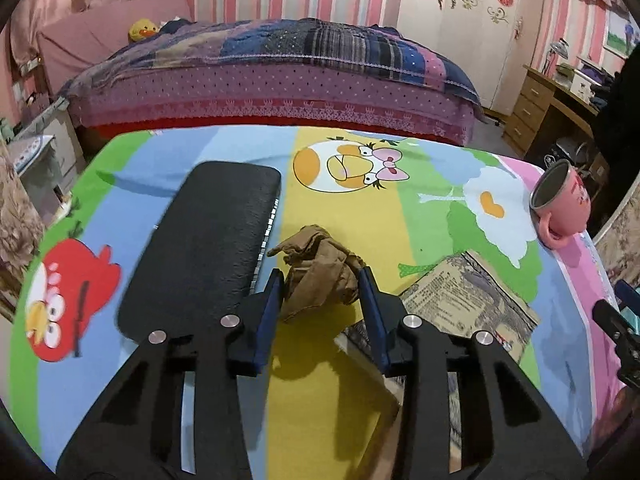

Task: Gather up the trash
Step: 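Grasp the crumpled brown paper with the left tool, then grasp the silver snack wrapper with the right tool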

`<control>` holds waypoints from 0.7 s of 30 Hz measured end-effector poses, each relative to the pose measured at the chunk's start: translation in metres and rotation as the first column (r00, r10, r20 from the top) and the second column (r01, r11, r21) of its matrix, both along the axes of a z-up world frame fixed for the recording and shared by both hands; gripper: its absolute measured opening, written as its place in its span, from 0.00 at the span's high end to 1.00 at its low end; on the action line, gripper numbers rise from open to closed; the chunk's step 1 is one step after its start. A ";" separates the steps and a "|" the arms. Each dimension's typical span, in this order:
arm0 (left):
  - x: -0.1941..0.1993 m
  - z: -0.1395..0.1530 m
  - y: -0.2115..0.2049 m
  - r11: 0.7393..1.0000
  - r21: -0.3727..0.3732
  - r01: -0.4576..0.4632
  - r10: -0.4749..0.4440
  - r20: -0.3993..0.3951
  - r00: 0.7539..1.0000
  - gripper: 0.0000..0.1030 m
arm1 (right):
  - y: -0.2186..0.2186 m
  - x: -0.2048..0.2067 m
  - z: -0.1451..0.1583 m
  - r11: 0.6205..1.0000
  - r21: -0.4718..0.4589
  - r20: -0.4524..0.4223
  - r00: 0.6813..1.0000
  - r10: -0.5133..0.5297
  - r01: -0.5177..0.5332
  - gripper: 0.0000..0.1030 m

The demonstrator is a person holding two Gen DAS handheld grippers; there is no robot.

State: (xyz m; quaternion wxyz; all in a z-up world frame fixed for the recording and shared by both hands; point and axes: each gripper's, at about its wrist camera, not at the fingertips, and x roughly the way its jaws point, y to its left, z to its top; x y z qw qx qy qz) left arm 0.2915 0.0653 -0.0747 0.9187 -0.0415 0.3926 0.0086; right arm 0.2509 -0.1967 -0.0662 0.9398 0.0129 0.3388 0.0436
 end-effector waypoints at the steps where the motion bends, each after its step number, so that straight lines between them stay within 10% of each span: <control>1: -0.005 0.006 0.002 1.000 0.005 0.001 -0.001 0.011 1.000 0.64 | 0.004 -0.001 0.001 1.000 0.000 0.001 1.000 0.007 -0.007 0.09; 21: -0.043 0.035 0.060 0.995 0.079 -0.060 0.056 0.048 0.997 0.64 | 0.111 0.036 -0.021 0.966 -0.039 -0.138 0.959 0.248 -0.256 0.13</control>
